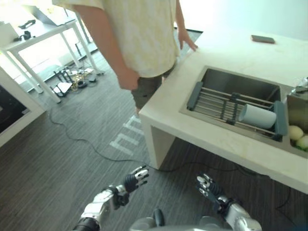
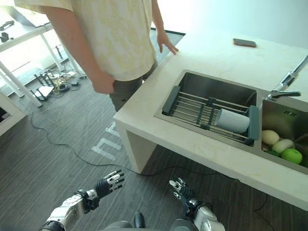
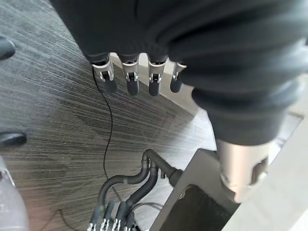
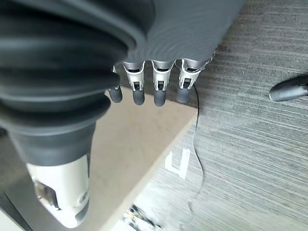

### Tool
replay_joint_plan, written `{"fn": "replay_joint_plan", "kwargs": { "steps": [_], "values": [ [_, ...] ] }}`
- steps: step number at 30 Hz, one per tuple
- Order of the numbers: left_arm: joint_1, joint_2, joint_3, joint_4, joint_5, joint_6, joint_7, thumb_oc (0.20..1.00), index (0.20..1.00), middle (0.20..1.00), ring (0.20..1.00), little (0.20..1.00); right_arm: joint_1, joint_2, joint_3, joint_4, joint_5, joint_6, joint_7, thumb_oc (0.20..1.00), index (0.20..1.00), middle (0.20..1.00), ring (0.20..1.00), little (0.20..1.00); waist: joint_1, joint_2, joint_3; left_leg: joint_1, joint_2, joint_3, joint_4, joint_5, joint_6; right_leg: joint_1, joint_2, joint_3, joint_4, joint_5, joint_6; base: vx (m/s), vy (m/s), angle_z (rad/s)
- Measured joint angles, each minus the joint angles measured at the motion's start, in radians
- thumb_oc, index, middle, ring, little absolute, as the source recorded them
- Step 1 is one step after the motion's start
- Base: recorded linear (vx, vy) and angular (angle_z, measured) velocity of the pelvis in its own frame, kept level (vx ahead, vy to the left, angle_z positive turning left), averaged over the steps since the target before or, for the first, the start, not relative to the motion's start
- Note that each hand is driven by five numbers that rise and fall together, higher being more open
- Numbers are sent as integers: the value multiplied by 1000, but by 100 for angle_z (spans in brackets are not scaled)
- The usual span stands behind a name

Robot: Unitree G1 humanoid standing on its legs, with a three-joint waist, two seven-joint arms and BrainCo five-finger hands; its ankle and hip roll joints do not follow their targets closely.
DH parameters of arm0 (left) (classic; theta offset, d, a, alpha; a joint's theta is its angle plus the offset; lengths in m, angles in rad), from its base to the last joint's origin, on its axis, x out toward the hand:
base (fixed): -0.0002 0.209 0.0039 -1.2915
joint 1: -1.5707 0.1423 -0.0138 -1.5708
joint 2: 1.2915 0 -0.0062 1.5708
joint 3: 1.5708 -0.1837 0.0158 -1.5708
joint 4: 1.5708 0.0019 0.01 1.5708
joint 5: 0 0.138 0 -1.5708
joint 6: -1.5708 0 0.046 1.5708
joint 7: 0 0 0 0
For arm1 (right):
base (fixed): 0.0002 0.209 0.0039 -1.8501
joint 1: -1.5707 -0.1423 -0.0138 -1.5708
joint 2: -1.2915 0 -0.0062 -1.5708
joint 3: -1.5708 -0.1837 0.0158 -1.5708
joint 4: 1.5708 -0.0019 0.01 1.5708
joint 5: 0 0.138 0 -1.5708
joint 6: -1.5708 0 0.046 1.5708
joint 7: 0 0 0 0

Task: Place the dishes in the dishwasher.

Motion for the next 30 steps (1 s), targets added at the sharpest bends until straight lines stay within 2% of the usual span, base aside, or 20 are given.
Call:
{"fn": "replay_joint_plan", "kwargs": {
  "steps": [1,2,3,4,5,6,7,9,12,15,16,17,19,20,21,22,24,26,28,30],
  "values": [
    [1,-4,0,-1,0,0,0,1000,1000,1000,1000,1000,0,1,1,0,0,0,-8,1000,1000,1000,1000,1000,-1,-5,-3,1,2,18,0,-4,-7,1,0,-30,-24,-3,2,101,-91,-92],
    [3,-16,1,1,1,0,3,1000,1000,1000,1000,1000,-1,-1,2,5,-1,4,-11,1000,1000,1000,1000,1000,7,1,0,15,22,68,0,-2,-11,0,-6,-103,-45,-14,-17,86,-104,-114],
    [14,-26,4,0,2,-1,4,1000,1000,1000,1000,1000,-3,-3,3,5,-1,11,-16,1000,1000,1000,1000,1000,15,12,-4,29,48,112,-2,-15,-20,9,-29,-210,-48,-13,-17,106,-138,-128],
    [21,-31,11,0,5,-1,4,1000,1000,1000,1000,1000,-4,-2,5,4,-3,20,-16,1000,1000,1000,1000,1000,21,12,-5,41,73,142,1,-23,-33,21,-44,-269,-52,-10,-12,95,-193,-115],
    [22,-36,24,-1,10,-1,6,1000,1000,1000,1000,1000,-5,-5,6,5,-12,22,-17,1000,1000,1000,1000,1000,30,9,-8,57,92,170,-1,-25,-52,24,-51,-326,-57,16,-10,179,-302,-108],
    [31,-45,40,0,10,0,17,1000,1000,1000,1000,1000,-13,-21,8,14,-31,24,-16,1000,1000,1000,1000,1000,25,22,-15,82,139,194,-1,-26,-99,31,-16,-379,-59,35,-35,239,-442,-89],
    [38,-64,48,1,9,-1,25,1000,1000,1000,1000,1000,-10,-65,5,16,-47,38,-16,1000,1000,1000,1000,1000,24,48,-30,84,172,186,17,-25,-111,32,30,-358,-59,15,-65,228,-466,-63],
    [38,-79,57,16,9,-1,50,1000,1000,1000,1000,1000,-8,-99,4,16,-59,42,-16,1000,1000,1000,1000,1000,30,59,-31,73,209,165,84,-41,-116,32,64,-335,-44,-4,-86,122,-292,-40],
    [30,-90,69,87,8,-1,92,1000,1000,1000,1000,1000,-14,-117,9,13,-62,43,-17,1000,1000,1000,1000,1000,25,43,-31,23,248,76,214,-52,-114,-3,75,-293,41,-54,-126,93,-196,-46],
    [21,-119,74,165,-5,-19,124,1000,1000,1000,1000,1000,-12,-129,10,21,-89,63,-14,1000,1000,1000,1000,1000,2,35,-30,9,271,50,279,-41,-124,-42,80,-271,118,-110,-139,140,-267,-31],
    [11,-140,96,226,-7,-40,137,1000,1000,1000,1000,1000,-22,-127,11,48,-104,70,-9,1000,1000,1000,1000,1000,5,23,-32,-8,275,37,329,-28,-145,-64,74,-250,148,-144,-136,127,-168,-39],
    [12,-152,113,264,-8,-47,149,1000,1000,1000,1000,1000,-27,-125,10,62,-125,72,-5,1000,1000,1000,1000,1000,3,11,-31,-47,286,12,408,-1,-186,-67,77,-237,155,-153,-148,76,-96,-46],
    [39,-159,110,269,-7,-49,162,1000,1000,1000,1000,1000,-24,-127,3,102,-159,81,-5,1000,1000,1000,1000,1000,16,-13,-17,-179,287,-111,617,65,-201,-40,94,-206,104,-146,-203,86,37,-39],
    [46,-164,110,270,-7,-49,163,1000,1000,1000,1000,1000,-24,-128,-1,123,-163,81,-5,1000,1000,1000,1000,1000,21,-13,-16,-207,263,-138,629,37,-201,-27,95,-201,76,-134,-213,163,131,-35],
    [53,-169,110,275,-2,-50,162,1000,1000,1000,1000,1000,-23,-131,-8,148,-170,82,-4,1000,1000,1000,1000,1000,32,-16,-14,-211,223,-137,539,13,-183,-13,96,-197,38,-110,-187,172,135,-24],
    [60,-173,109,282,0,-54,162,1000,1000,1000,1000,1000,-23,-132,-14,170,-177,81,-4,1000,1000,1000,1000,1000,33,-6,-16,-199,192,-136,388,9,-182,5,108,-196,2,-97,-177,158,144,-19],
    [52,-177,109,330,41,-72,164,1000,1000,1000,1000,1000,-31,-130,-23,210,-179,78,-3,1000,1000,1000,1000,1000,37,31,-11,-178,182,-136,122,44,-198,39,158,-198,-48,-85,-178,100,156,-12],
    [44,-173,109,367,76,-83,173,1000,1000,1000,1000,1000,-31,-117,-27,224,-195,74,0,1000,1000,1000,1000,1000,37,41,-8,-176,201,-118,68,70,-187,62,183,-204,-68,-82,-182,60,182,-18],
    [25,-166,106,396,167,-93,192,1000,1000,1000,1000,1000,-30,-111,-27,242,-196,43,-8,1000,1000,1000,1000,1000,28,32,-16,-153,202,-85,71,80,-183,77,175,-202,-84,-76,-198,47,167,-14],
    [2,-152,73,402,295,-110,221,1000,1000,1000,1000,1000,-19,-120,-30,252,-196,14,-8,1000,1000,1000,1000,1000,22,47,-24,-99,204,-69,41,80,-182,89,176,-204,-98,-61,-188,24,99,9]
  ]
}}
